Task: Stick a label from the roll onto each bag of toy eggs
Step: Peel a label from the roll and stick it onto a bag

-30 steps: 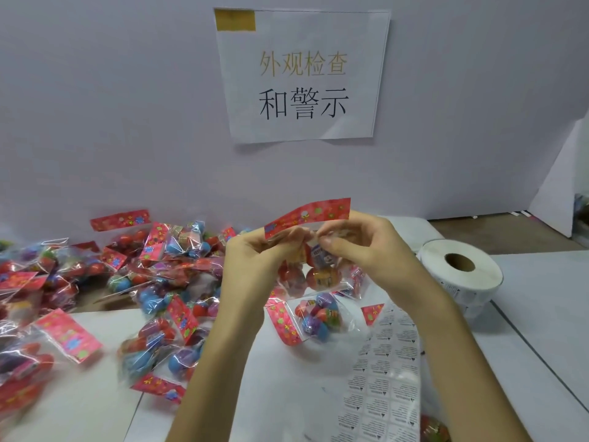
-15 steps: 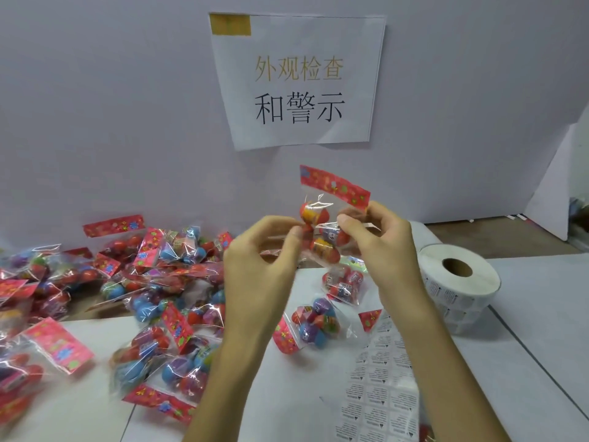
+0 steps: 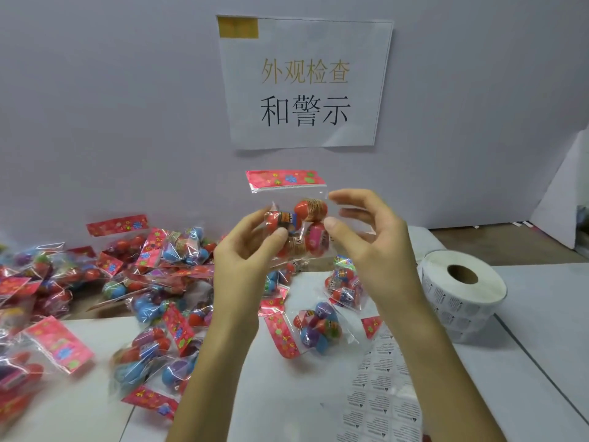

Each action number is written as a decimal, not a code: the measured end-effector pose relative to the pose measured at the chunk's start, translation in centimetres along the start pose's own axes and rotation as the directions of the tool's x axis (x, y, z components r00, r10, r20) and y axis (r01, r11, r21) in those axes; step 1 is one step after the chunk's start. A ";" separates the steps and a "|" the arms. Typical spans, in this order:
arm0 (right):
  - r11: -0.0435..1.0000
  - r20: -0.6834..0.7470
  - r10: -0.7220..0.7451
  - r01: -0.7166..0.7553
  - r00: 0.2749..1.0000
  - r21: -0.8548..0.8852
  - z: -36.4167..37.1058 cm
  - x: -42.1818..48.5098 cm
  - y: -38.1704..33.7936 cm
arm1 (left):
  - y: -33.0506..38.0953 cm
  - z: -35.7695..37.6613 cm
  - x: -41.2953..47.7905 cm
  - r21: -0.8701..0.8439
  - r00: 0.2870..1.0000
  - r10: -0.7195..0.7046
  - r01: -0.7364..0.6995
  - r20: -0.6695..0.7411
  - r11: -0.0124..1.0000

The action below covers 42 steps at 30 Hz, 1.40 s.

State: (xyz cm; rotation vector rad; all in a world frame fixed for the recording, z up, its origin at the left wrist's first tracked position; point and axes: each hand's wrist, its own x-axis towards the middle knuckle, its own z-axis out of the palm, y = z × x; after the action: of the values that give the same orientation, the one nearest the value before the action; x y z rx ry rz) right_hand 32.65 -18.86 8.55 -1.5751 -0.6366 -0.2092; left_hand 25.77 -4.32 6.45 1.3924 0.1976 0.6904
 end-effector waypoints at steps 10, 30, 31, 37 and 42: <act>0.932 0.159 0.275 -0.304 0.948 0.196 -0.8 0.3 0.2 | -0.3 0.1 0.3 -0.046 0.966 -0.122 0.136 0.226 0.990; 0.957 0.211 0.227 -0.258 0.951 0.131 -0.8 0.4 0.9 | -0.7 0.7 0.1 0.055 0.985 -0.109 0.103 0.137 0.993; 0.956 0.255 0.235 -0.270 0.938 0.113 -0.9 0.5 0.9 | -0.6 0.6 0.1 0.026 0.988 -0.093 0.090 0.123 0.996; 0.950 0.342 0.298 -0.311 0.891 -0.016 -1.7 0.7 0.8 | -0.6 0.5 0.2 -0.111 0.997 -0.071 0.075 0.038 0.991; 0.959 0.234 0.233 -0.263 0.944 0.104 -1.4 0.6 0.8 | -1.2 1.2 0.0 -0.035 0.991 -0.068 0.064 -0.115 0.997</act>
State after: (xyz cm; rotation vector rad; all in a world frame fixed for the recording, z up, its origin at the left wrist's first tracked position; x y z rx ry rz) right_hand 33.89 -20.07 8.34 -1.5434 -0.6016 0.1965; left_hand 26.81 -5.33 5.58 1.3106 0.3222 0.7175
